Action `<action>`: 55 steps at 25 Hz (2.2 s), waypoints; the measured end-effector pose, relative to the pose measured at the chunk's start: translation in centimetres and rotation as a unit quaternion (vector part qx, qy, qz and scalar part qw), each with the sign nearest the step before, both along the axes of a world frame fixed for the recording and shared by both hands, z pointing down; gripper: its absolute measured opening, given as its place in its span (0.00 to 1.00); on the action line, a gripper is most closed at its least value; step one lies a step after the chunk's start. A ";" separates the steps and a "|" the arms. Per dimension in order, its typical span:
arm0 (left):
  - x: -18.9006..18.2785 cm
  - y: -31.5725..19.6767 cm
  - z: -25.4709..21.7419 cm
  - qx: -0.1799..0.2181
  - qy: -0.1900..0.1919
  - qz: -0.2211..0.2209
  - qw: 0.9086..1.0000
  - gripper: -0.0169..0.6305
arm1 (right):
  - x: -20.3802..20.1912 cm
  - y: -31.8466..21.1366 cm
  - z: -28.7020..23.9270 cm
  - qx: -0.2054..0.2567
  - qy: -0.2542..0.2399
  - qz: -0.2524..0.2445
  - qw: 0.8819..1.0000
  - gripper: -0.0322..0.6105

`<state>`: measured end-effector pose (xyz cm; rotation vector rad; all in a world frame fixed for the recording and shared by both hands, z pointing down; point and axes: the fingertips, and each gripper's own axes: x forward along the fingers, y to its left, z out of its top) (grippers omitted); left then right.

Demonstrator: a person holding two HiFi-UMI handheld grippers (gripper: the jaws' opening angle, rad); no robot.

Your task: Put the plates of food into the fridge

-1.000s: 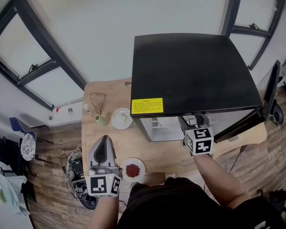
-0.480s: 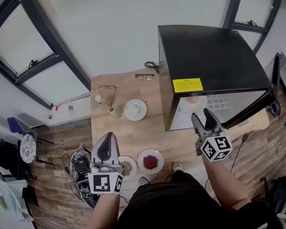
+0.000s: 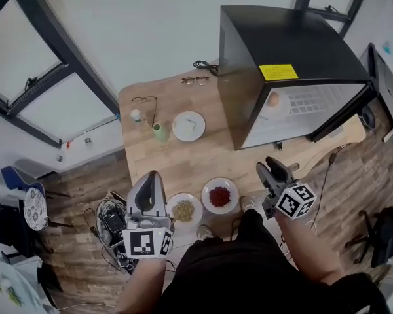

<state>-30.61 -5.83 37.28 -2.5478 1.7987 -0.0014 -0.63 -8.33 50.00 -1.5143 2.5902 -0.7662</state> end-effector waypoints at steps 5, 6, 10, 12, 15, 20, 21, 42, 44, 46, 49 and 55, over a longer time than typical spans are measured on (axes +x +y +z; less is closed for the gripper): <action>-0.8 1.3 1.8 -0.012 0.004 0.020 1.000 0.03 | -0.8 4.5 4.7 -0.060 -0.024 0.028 0.997 0.36; -1.0 1.5 1.9 -0.011 0.005 0.020 1.000 0.03 | -0.9 5.2 5.7 -0.073 -0.031 0.033 0.996 0.36; -1.3 2.6 2.2 -0.007 0.003 0.023 1.000 0.03 | -1.5 7.9 10.0 -0.131 -0.062 0.046 0.988 0.36; -1.3 2.9 2.5 -0.013 -0.003 0.027 1.000 0.03 | -2.1 9.1 12.4 -0.163 -0.083 0.048 0.982 0.36; -1.3 3.1 3.1 -0.024 -0.010 0.031 0.999 0.03 | -3.0 10.5 15.9 -0.207 -0.111 0.055 0.970 0.36; -1.2 3.7 4.2 -0.039 -0.030 0.039 0.998 0.03 | -4.2 11.6 20.5 -0.257 -0.148 0.068 0.952 0.36; -1.1 3.7 4.4 -0.042 -0.033 0.041 0.998 0.03 | -4.5 11.7 21.3 -0.265 -0.151 0.067 0.950 0.36; -1.8 3.4 4.6 -0.055 -0.060 0.038 0.996 0.03 | -8.4 10.1 22.0 -0.279 -0.248 0.047 0.926 0.10; -1.4 3.2 4.5 -0.051 -0.055 0.042 0.996 0.03 | -8.2 9.9 21.2 -0.276 -0.247 0.044 0.928 0.10; -0.9 3.2 4.4 -0.050 -0.051 0.045 0.996 0.03 | -7.8 9.8 20.5 -0.275 -0.254 0.049 0.926 0.10; -0.4 2.9 4.3 -0.048 -0.046 0.049 0.997 0.03 | -6.9 9.6 19.5 -0.272 -0.255 0.054 0.926 0.10; 1.2 1.9 3.0 -0.033 -0.034 0.057 0.997 0.03 | -3.6 9.0 17.0 -0.253 -0.264 0.080 0.927 0.10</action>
